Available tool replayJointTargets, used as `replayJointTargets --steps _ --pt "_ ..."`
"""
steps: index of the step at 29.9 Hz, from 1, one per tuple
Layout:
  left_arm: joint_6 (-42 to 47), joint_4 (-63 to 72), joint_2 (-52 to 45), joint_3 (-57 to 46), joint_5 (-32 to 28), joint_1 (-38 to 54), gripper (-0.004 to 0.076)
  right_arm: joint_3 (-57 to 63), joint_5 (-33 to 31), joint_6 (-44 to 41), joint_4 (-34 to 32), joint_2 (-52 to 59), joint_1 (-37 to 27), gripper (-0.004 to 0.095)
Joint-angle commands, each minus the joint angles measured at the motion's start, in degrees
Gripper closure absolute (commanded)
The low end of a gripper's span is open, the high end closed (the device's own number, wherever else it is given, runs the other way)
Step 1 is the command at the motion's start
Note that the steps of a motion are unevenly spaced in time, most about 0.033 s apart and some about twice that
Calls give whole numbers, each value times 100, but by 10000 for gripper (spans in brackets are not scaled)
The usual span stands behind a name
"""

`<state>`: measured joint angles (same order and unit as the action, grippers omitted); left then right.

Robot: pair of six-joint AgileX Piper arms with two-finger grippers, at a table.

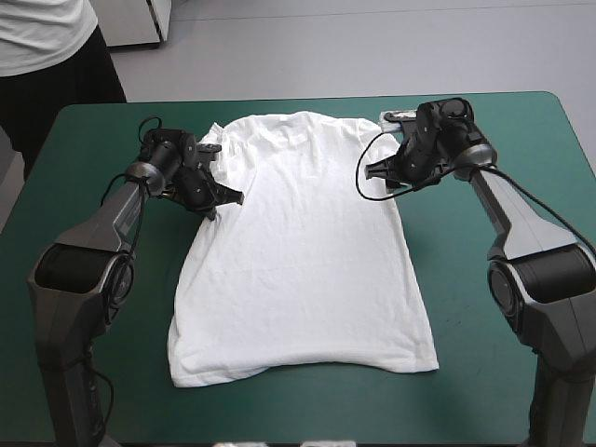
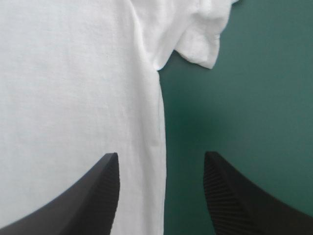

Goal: Fold the cloth

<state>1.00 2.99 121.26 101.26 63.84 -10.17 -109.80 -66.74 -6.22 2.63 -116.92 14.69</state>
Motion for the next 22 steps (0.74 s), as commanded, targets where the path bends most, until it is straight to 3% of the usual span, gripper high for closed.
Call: replayJointTargets --steps 1,15,17,21,22 --pt "47 52 -99 29 -76 10 734 -232 220 35 41 6 51 407" --pt "47 86 -99 29 -100 10 734 -241 206 -143 90 -754 316 434" --pt "47 86 -99 29 -87 10 734 -241 78 -216 90 -865 346 525" --pt "47 97 -125 43 0 10 734 -231 -102 -226 53 -953 347 933" --pt "47 97 -162 43 28 10 734 -242 -102 -240 -1 -928 347 915"
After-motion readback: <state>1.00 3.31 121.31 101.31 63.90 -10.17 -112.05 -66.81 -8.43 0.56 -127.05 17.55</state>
